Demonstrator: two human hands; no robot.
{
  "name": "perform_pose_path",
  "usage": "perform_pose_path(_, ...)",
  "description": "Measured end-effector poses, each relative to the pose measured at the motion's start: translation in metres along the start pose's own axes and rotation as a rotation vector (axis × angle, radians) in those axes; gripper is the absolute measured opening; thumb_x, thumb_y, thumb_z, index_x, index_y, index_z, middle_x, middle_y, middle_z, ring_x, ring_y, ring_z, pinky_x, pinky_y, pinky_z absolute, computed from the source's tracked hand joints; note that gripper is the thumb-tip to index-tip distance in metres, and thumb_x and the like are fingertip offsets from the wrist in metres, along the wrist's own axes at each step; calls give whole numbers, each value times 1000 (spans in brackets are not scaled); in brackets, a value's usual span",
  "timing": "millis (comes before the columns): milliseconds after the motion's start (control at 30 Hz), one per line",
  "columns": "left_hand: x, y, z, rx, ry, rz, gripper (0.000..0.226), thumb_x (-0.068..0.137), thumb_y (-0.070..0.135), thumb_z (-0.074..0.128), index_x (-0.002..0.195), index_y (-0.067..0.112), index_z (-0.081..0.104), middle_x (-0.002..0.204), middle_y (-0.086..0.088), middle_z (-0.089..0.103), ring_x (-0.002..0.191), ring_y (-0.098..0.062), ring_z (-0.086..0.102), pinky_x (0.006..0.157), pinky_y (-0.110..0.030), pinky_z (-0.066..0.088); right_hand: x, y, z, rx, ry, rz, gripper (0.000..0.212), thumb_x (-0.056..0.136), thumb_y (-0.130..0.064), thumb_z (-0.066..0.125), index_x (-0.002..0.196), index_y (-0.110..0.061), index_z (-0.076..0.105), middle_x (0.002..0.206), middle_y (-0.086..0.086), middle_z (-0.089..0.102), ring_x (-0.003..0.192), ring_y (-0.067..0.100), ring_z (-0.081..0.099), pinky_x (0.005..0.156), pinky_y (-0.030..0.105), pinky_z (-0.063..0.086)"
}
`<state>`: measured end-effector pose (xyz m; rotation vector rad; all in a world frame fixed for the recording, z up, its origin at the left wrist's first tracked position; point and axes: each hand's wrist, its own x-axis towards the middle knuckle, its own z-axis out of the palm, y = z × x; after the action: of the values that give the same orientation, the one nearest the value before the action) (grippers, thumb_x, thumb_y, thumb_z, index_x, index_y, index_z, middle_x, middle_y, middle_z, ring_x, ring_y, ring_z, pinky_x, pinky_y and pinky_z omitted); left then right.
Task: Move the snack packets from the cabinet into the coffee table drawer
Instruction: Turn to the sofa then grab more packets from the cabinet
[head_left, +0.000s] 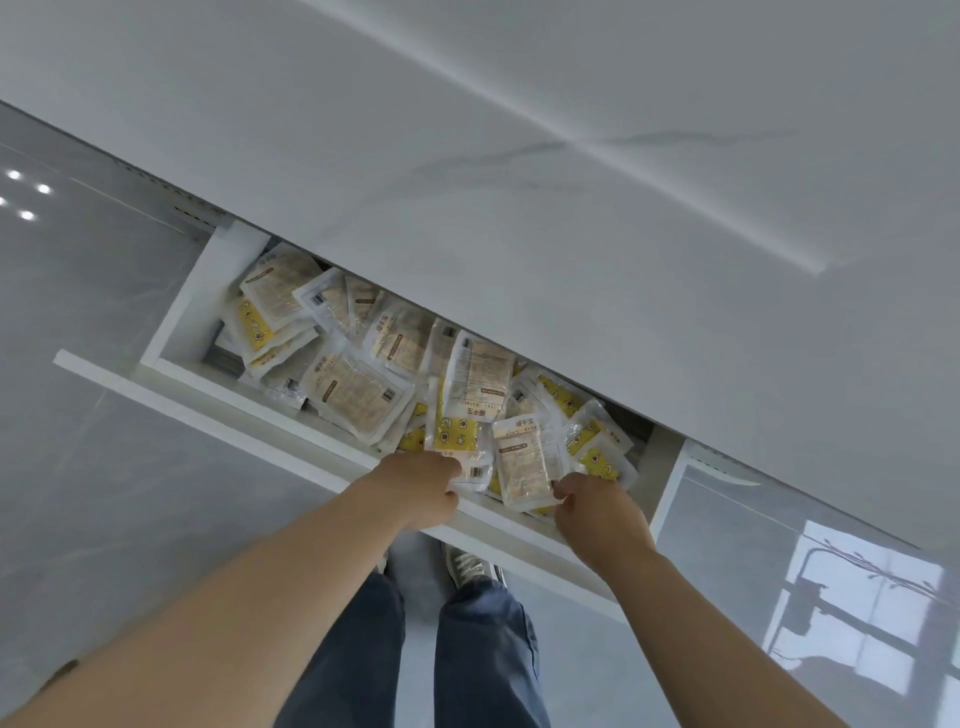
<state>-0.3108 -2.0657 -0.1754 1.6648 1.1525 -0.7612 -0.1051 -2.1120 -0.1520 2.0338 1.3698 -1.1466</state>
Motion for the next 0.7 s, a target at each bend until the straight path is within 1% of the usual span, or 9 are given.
perform_pose_path(33, -1, 1, -1, -23, 24, 2, 45, 95, 31, 38, 139, 20, 41, 142, -4, 44, 128, -25, 44, 103, -36, 39, -2, 2, 0, 12, -1, 7, 32, 93, -17, 44, 120, -25, 59, 117, 5, 63, 102, 26, 62, 81, 30, 51)
perform_pose_path(67, -4, 3, -3, -35, 61, 10, 44, 95, 31, 39, 137, 19, 43, 141, -5, 46, 127, -25, 44, 102, -34, 39, -4, 3, -1, 17, 0, 12, 31, 93, -18, 45, 119, -25, 59, 116, 6, 64, 102, 26, 62, 81, 30, 51)
perform_pose_path(167, -16, 3, -11, -10, 168, 37, 33, 96, 26, 41, 122, 10, 53, 121, -8, 55, 113, -25, 52, 88, -32, 41, -15, 3, -5, -13, -3, 8, 27, 92, -20, 45, 113, -22, 62, 111, 6, 67, 99, 26, 64, 81, 32, 53)
perform_pose_path(300, -53, 7, -38, 25, 224, 61, 32, 96, 28, 42, 122, 13, 52, 116, -6, 55, 103, -22, 52, 82, -30, 41, -45, -6, -26, 55, 26, 33, 24, 92, -22, 47, 112, -20, 58, 110, 4, 64, 101, 25, 61, 81, 30, 48)
perform_pose_path(367, -80, 14, -56, 25, 263, 82, 28, 96, 29, 43, 119, 14, 53, 113, -5, 56, 99, -20, 52, 80, -30, 41, -66, -11, -42, 100, 64, 27, 27, 90, -20, 47, 114, -22, 59, 109, 3, 65, 99, 24, 61, 78, 28, 47)
perform_pose_path(467, -131, 30, -86, 87, 357, 120, 20, 96, 29, 44, 106, 15, 54, 101, -2, 57, 88, -19, 53, 73, -30, 41, -108, -20, -75, 149, 128, 2, 33, 88, -19, 47, 118, -25, 59, 113, 0, 66, 99, 21, 62, 74, 24, 45)
perform_pose_path(567, -188, 53, -121, 175, 442, 123, 14, 93, 24, 44, 85, 14, 47, 80, 1, 50, 72, -17, 48, 59, -29, 36, -164, -27, -117, 166, 220, -29, 37, 87, -23, 51, 124, -27, 56, 120, -4, 63, 106, 18, 60, 83, 26, 47)
perform_pose_path(633, -228, 73, -146, 218, 490, 157, 14, 92, 23, 44, 88, 12, 51, 85, -1, 54, 79, -19, 53, 65, -32, 42, -207, -29, -149, 142, 311, -58, 37, 88, -25, 52, 125, -26, 54, 122, -5, 62, 110, 18, 58, 88, 28, 48)
perform_pose_path(700, -269, 96, -166, 246, 533, 216, 22, 93, 27, 45, 107, 13, 55, 102, -3, 58, 94, -21, 56, 79, -34, 47, -255, -28, -179, 133, 404, -76, 37, 89, -27, 53, 127, -27, 53, 123, -6, 61, 110, 16, 57, 89, 28, 48)
